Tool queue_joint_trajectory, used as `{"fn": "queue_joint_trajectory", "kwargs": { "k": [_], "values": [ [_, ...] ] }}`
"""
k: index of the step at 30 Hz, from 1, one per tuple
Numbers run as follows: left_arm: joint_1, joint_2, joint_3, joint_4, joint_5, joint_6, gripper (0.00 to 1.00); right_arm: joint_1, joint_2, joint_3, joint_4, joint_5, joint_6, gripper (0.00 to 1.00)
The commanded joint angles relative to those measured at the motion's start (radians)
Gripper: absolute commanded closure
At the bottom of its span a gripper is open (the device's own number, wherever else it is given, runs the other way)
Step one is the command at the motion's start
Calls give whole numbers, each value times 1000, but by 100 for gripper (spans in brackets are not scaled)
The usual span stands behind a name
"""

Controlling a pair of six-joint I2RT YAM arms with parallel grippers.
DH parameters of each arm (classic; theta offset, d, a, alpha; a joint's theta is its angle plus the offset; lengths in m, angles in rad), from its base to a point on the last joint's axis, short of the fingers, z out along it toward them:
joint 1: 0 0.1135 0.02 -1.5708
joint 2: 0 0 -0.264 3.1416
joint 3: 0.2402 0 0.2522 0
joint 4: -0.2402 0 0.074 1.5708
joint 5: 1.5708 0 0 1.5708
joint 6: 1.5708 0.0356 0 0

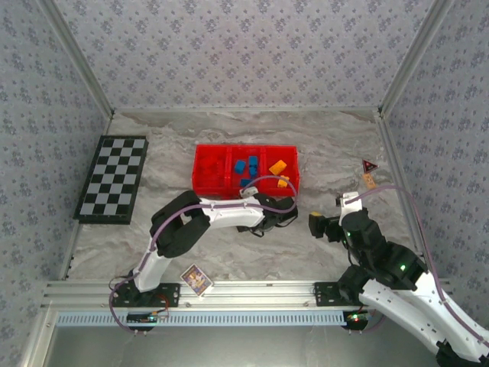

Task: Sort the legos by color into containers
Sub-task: Pick up the lego from the center of the table.

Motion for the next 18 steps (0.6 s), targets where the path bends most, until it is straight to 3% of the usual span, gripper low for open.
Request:
{"fn": "queue_joint_trajectory", "kwargs": {
  "k": [1, 11, 18],
  "values": [
    [22, -2, -34, 26, 18, 13, 32, 10, -14, 14, -21, 24, 11, 0],
    [74, -50, -129, 138, 70, 69, 50, 14, -14, 12, -21, 31, 13, 0],
    [79, -121, -196, 205, 85, 137, 75, 18, -14, 12, -24, 39, 14, 0]
  ]
}}
